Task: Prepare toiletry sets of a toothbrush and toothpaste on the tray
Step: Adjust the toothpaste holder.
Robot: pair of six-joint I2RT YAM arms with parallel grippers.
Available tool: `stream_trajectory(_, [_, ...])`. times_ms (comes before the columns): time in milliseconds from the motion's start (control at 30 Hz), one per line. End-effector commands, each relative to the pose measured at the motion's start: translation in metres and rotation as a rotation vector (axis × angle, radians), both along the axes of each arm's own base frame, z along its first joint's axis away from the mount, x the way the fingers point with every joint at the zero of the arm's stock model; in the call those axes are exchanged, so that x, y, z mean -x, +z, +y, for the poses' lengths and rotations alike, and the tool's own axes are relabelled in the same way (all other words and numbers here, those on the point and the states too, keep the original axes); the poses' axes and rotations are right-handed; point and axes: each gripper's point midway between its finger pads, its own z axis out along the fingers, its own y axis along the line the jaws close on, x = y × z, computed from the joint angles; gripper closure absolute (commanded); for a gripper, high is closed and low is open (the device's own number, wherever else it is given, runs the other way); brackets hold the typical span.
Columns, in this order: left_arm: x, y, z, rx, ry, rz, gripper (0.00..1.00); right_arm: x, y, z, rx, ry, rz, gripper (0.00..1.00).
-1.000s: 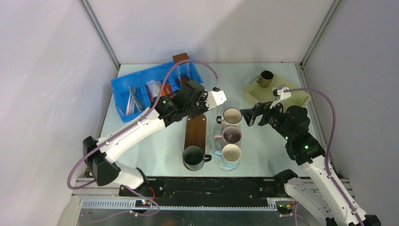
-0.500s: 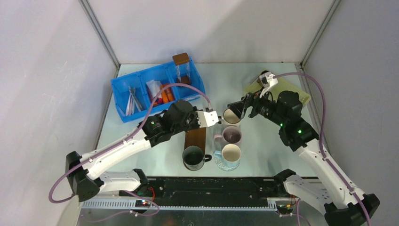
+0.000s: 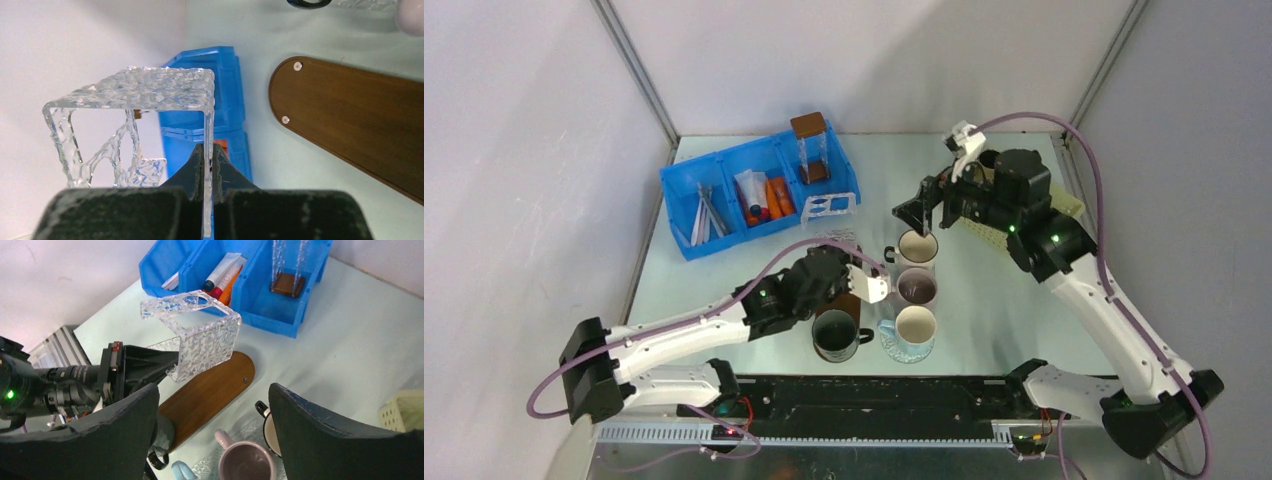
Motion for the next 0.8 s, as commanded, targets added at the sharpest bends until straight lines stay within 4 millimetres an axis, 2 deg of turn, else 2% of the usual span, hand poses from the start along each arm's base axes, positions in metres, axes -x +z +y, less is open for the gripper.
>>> stream_trajectory(0, [-0.009, 0.045, -0.001, 0.011, 0.045, -0.236, 1.00, 0.000, 0.005, 0.015, 0.123, 0.110, -0.024, 0.18])
stream_trajectory(33, [-0.007, 0.044, -0.002, 0.005, 0.042, -0.242, 1.00, 0.002, 0.000, 0.016, 0.153, 0.125, -0.004, 0.21])
stream_trajectory(100, [-0.005, 0.043, -0.005, -0.007, 0.036, -0.258, 1.00, 0.000, 0.010, 0.026, 0.176, 0.163, -0.008, 0.27])
stream_trajectory(133, [-0.003, 0.042, -0.008, -0.018, 0.025, -0.268, 1.00, -0.004, 0.003, 0.032, 0.199, 0.186, 0.008, 0.30])
stream_trajectory(167, [-0.003, 0.041, -0.009, -0.028, 0.026, -0.275, 1.00, 0.000, 0.008, 0.036, 0.208, 0.207, 0.007, 0.32])
stream_trajectory(200, [-0.001, 0.040, -0.012, -0.038, 0.015, -0.288, 1.00, -0.003, 0.002, 0.042, 0.227, 0.234, 0.019, 0.33])
stream_trajectory(467, [0.005, 0.038, -0.021, -0.123, 0.013, -0.377, 1.00, 0.001, -0.007, 0.068, 0.304, 0.363, 0.018, 0.37])
stream_trajectory(633, [0.009, 0.040, -0.027, -0.154, 0.006, -0.430, 1.00, -0.006, 0.000, 0.076, 0.329, 0.383, -0.016, 0.37])
stream_trajectory(767, [0.011, 0.039, -0.029, -0.172, 0.004, -0.457, 1.00, -0.005, -0.004, 0.081, 0.361, 0.426, -0.037, 0.37])
